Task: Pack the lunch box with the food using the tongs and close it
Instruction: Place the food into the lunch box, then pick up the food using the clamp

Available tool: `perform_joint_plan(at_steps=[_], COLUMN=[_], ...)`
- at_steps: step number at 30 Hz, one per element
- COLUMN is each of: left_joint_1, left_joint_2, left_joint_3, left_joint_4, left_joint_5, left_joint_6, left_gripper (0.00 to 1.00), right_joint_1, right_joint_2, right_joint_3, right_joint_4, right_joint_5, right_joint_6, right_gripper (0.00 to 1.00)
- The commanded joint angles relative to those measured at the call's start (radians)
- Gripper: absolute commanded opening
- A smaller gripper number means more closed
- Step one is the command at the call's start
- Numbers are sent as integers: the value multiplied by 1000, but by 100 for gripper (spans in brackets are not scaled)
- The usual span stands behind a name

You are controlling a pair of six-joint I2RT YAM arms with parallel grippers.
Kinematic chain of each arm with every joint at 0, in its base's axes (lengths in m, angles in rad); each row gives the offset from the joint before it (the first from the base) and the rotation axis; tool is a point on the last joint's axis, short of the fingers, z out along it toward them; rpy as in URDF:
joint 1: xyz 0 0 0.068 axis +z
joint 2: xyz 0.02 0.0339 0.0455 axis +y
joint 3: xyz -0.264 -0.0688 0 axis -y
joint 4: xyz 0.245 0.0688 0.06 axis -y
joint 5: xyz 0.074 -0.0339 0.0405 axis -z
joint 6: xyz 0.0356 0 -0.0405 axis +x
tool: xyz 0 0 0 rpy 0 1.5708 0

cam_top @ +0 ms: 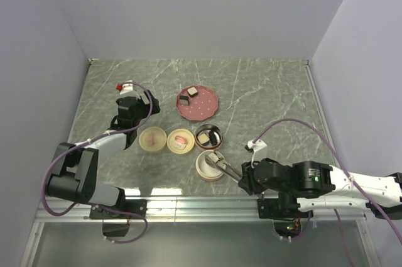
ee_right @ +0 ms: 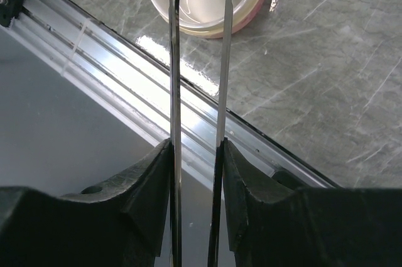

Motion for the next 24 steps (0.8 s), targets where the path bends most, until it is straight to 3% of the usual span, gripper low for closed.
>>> perform_joint_plan(at_steps=[1, 24], left_joint_1=[5, 5], left_joint_2=[0, -6], left_joint_3=[41, 40], left_joint_4=[33, 33], left_joint_5=[17, 17], left_joint_6=[-7, -7], left_gripper=[100, 100], right_joint_1=[8, 8], right_joint_2=[-3, -1], right_joint_3=[26, 43], right_joint_4=[18, 32], right_joint_5=[39, 84], right_joint_6=[15, 9], right_gripper=[42, 47])
